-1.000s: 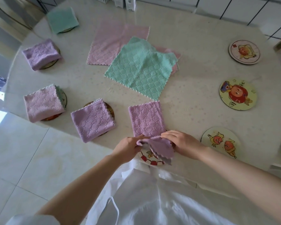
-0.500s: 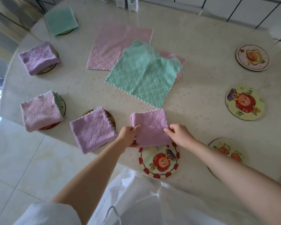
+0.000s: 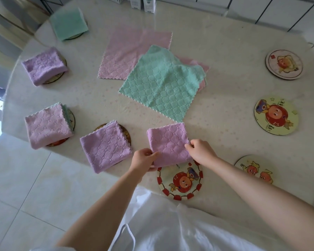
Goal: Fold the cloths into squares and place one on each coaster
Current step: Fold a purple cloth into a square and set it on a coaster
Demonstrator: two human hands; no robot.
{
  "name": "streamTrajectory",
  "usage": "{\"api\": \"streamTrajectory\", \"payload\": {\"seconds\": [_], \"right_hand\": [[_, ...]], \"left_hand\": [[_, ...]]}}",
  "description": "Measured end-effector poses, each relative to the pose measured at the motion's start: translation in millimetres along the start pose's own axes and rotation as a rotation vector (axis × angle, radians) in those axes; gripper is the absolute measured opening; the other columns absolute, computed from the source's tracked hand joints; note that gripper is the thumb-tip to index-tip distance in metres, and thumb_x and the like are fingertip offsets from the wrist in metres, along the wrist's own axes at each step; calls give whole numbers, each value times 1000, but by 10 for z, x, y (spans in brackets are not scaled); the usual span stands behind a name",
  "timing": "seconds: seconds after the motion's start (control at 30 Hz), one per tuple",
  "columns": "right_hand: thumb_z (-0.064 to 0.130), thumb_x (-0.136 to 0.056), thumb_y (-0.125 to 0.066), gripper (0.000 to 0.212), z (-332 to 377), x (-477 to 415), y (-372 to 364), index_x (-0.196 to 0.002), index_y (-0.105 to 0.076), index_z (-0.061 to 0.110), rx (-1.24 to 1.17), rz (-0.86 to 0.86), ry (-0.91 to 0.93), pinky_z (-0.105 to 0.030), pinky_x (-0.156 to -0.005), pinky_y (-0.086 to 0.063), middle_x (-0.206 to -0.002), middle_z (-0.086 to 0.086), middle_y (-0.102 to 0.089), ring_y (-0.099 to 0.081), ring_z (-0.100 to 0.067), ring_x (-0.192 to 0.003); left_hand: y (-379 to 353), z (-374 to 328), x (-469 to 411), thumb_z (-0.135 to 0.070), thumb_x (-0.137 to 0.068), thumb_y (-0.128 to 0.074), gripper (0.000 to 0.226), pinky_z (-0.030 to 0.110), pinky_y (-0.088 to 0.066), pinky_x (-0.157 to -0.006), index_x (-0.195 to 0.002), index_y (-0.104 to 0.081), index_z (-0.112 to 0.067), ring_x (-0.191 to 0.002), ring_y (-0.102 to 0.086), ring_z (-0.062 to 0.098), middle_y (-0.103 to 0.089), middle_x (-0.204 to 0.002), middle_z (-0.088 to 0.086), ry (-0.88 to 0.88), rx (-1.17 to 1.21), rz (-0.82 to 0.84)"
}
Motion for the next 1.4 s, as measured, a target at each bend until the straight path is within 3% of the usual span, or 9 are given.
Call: {"api": "streamTrajectory", "payload": {"seconds": [0.13,0.33,0.53,0.8,0.9,1.07,1.17,1.3,1.4], "right_hand": [[30,-94,-45,40,-6,36,-23,-59,-36,14,4,-31,-19,-29,-49,-30,-53,-1,-42,-40,-18,-49],[33,-93,-46,35,-20,93,-66,-65,-42,14,-3,-109,-57,-29,-48,-33,-59,-1,-50,-46,-19,-53],[28,-92,-56,20,-20,162,-49,-92,-53,8,-69,-237,-59,-29,-62,-43,-83,-4,-60,-56,-21,-74],[46,-82,-65,46,-10,139,-71,-102,-52,7,-228,-59,-200,-27,-62,-40,-93,-4,-57,-56,-20,-85],[47,-84,-63,44,-25,95,-27,-94,-52,6,-262,-2,-264,-28,-60,-41,-82,-3,-54,-52,-17,-74],[56,-79,-63,49,-86,59,70,-101,-51,14,-375,66,-373,-26,-47,-34,-82,-3,-49,-50,-20,-67],[54,-79,-64,46,-138,119,110,-95,-55,12,-474,170,-449,-23,-47,-29,-70,0,-44,-36,-14,-52],[40,-80,-71,39,-130,319,94,-96,-59,6,-804,331,-454,-25,-54,-46,-83,-8,-59,-55,-17,-60],[21,-88,-65,25,-131,465,108,-96,-57,0,-1028,288,-319,-22,-48,-46,-87,-11,-60,-59,-16,-58]], "left_hand": [[71,107,42,-20,-79,-77,20,27,-57,-55,-88,-67,-5,-73,-71,22,-71,-89,12,-2,34,-112],[57,-27,75,-22,-76,-76,18,29,-55,-62,-85,-64,-12,-71,-63,16,-67,-81,1,-189,-303,-302],[0,-87,86,-22,-79,-73,24,25,-48,-62,-93,-56,-11,-74,-56,14,-62,-88,2,-222,-413,-337],[-10,-72,-63,-37,-71,-80,35,23,-45,-50,-86,-68,-8,-61,-54,13,-63,-73,2,44,-78,-218],[-62,-79,-67,-25,-71,-83,30,30,-56,-59,-84,-69,-2,-58,-55,17,-63,-70,7,123,106,-110],[-144,-199,-28,-4,-80,-71,18,26,-48,-59,-93,-66,7,-65,-55,19,-61,-79,14,193,337,69],[-165,-291,-6,-3,-82,-68,15,27,-48,-61,-93,-64,6,-67,-56,18,-60,-80,14,162,461,166],[-198,-346,82,-6,-83,-67,29,28,-55,-66,-108,-59,7,-78,-63,22,-64,-97,17,111,558,292],[-192,-252,167,-12,-84,-68,31,30,-53,-69,-111,-62,3,-84,-65,24,-68,-102,16,94,522,301]]}}
Point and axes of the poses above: each hand's wrist, its own x-axis away from the middle knuckle, its own y-axis out of the back of the hand, z = x × y, the point moved 5 cm from there along -x, towards the middle knuckle
